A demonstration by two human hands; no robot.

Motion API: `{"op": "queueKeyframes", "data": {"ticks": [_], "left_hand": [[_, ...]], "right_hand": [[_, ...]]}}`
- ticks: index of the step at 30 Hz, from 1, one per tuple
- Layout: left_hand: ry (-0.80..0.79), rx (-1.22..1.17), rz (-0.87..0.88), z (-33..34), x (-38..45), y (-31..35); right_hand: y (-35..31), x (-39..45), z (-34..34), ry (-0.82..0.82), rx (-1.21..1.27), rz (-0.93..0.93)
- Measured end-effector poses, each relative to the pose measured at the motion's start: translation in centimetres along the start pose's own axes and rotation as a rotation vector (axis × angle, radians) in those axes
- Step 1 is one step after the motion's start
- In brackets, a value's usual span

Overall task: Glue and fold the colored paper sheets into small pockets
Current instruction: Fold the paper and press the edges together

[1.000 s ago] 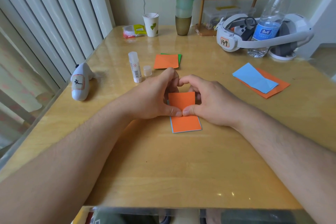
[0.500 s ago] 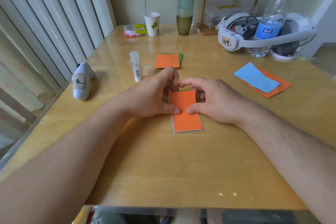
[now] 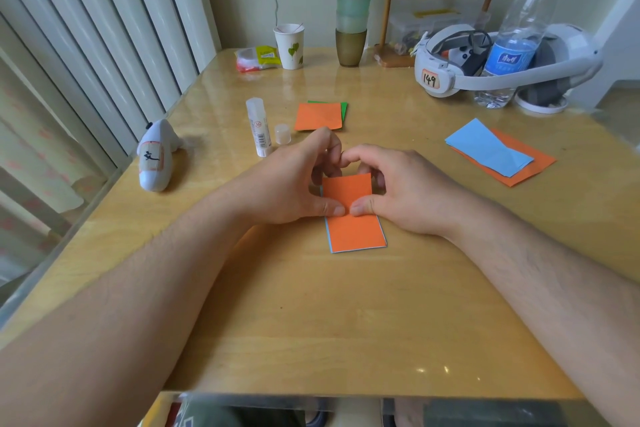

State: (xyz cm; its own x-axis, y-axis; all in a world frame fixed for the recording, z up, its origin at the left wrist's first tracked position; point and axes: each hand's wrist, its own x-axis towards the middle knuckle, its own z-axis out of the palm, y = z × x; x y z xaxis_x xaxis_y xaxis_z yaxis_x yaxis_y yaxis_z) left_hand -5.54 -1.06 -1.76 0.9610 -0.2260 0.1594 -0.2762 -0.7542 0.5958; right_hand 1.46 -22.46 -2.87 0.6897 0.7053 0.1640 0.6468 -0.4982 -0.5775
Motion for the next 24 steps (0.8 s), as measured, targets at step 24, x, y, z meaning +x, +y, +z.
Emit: {"op": "queueKeyframes", "data": {"ticks": [24], "left_hand": [[-0.014,-0.019,-0.013,-0.08,0.08,-0.52]], "right_hand": [[0.34,0.0,-0.27,0.052,-0.035,0.01]]}}
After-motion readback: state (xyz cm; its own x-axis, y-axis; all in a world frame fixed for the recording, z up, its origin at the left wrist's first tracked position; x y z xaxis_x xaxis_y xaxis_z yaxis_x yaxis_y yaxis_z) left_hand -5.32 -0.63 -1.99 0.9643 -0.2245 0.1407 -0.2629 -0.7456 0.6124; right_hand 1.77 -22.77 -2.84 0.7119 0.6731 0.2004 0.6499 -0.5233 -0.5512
